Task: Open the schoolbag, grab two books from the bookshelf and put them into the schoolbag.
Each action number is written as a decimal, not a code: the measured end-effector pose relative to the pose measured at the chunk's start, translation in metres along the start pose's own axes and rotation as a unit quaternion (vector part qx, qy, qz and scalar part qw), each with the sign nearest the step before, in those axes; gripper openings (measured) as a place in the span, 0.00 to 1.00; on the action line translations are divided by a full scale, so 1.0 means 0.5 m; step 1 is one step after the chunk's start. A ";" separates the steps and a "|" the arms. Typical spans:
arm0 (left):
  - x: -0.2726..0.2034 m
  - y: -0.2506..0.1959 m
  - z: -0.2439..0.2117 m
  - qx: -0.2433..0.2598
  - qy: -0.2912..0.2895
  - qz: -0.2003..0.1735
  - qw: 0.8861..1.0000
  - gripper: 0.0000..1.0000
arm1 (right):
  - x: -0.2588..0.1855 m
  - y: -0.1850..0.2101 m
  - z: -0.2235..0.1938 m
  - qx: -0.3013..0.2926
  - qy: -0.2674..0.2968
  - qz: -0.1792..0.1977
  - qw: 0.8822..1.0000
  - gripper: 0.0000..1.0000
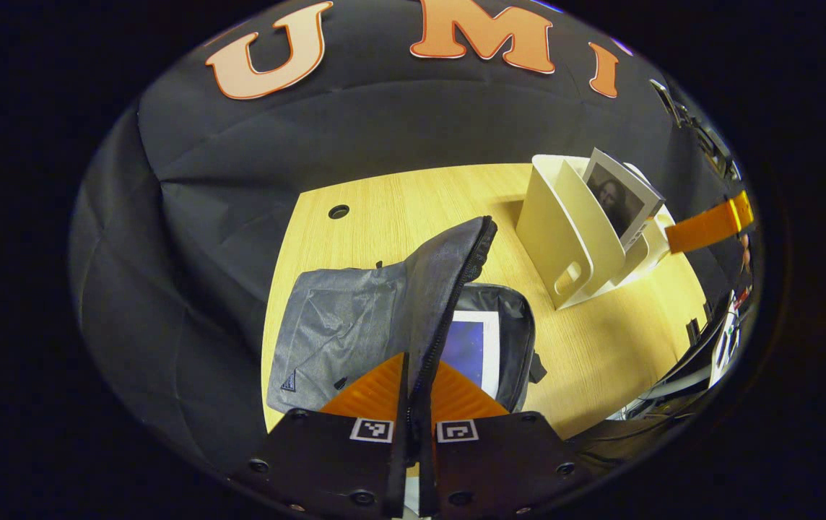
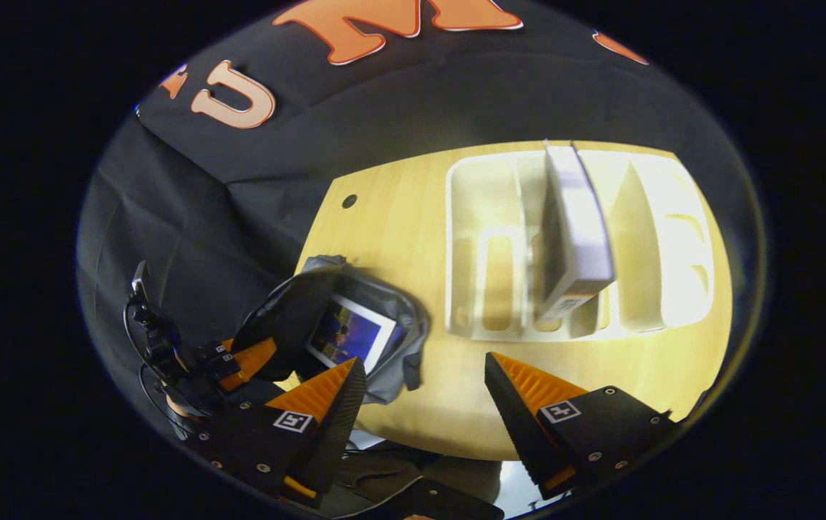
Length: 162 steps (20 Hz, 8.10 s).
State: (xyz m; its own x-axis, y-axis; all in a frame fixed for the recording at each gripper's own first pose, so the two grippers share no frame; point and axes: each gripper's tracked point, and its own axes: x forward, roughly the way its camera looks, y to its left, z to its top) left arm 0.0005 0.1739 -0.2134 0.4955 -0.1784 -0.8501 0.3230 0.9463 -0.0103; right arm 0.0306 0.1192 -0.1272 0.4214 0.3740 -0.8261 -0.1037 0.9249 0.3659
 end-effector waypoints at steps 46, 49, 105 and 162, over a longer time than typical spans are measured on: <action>0.019 -0.001 -0.019 -0.010 0.025 0.018 0.999 0.08 | -0.020 -0.238 0.260 0.083 -0.004 -0.099 0.992 0.31; 0.019 0.001 -0.016 0.000 0.020 0.011 1.000 0.08 | -0.082 -0.219 0.275 0.086 -0.032 -0.090 0.992 0.31; -0.048 0.070 0.049 0.111 -0.059 -0.076 0.989 0.07 | 0.266 0.369 -0.118 0.261 -0.044 0.214 0.940 0.31; -0.204 -0.672 0.302 -0.062 -0.319 -0.001 0.946 0.96 | -0.324 -0.278 0.097 -0.089 -0.390 -0.064 0.914 0.97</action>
State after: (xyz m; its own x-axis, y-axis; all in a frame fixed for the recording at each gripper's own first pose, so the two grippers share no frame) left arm -0.0367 -0.1669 -0.0439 0.8931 -0.2698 -0.3600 0.2480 0.9629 -0.1064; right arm 0.0205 -0.0736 -0.0234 0.9476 0.1633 -0.2746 -0.1243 0.9802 0.1540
